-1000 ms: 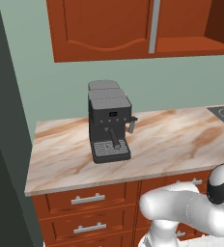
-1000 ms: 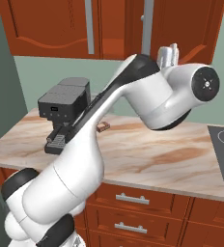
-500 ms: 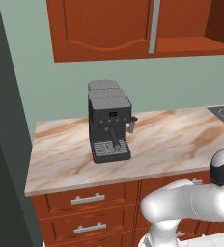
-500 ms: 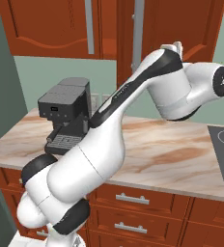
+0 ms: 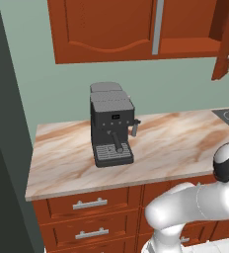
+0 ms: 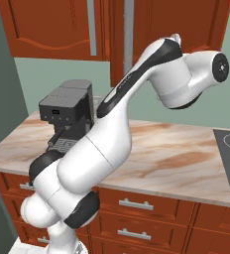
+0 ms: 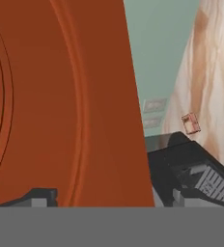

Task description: Close all open cabinet doors.

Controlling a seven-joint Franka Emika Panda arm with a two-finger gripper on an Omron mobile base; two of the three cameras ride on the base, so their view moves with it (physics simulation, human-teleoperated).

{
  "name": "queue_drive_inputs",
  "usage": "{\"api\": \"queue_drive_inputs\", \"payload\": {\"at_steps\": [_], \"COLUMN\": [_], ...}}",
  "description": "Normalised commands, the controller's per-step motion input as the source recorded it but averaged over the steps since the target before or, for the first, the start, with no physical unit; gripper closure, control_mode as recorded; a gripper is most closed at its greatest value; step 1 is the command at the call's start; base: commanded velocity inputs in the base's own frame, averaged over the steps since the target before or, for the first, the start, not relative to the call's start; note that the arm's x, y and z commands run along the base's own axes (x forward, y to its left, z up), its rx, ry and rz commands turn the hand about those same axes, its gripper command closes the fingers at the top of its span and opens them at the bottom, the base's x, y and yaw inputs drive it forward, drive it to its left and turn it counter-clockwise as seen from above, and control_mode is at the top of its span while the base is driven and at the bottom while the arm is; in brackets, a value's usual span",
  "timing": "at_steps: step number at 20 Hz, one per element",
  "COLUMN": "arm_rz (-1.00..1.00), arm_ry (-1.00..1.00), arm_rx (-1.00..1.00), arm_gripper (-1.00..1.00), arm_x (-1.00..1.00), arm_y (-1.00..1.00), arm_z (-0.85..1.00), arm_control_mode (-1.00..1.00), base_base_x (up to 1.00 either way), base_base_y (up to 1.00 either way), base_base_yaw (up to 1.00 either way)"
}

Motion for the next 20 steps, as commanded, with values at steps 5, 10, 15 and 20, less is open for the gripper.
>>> {"api": "queue_drive_inputs", "payload": {"at_steps": [5, 10, 15, 20], "arm_rz": [-0.15, -0.14, -0.12, -0.14], "arm_ry": [0.01, 0.09, 0.08, 0.11], "arm_rx": [-0.01, 0.00, 0.00, 0.00], "arm_gripper": [-1.00, -1.00, -1.00, -1.00], "arm_x": [0.44, 0.48, 0.47, 0.52], "arm_y": [0.52, 0.54, 0.47, 0.41], "arm_z": [-0.08, -0.15, -0.08, -0.02], "arm_control_mode": [-1.00, -1.00, -1.00, -1.00], "base_base_x": [0.00, 0.00, 0.00, 0.00], "base_base_y": [0.00, 0.00, 0.00, 0.00], "base_base_yaw": [0.00, 0.00, 0.00, 0.00]}}
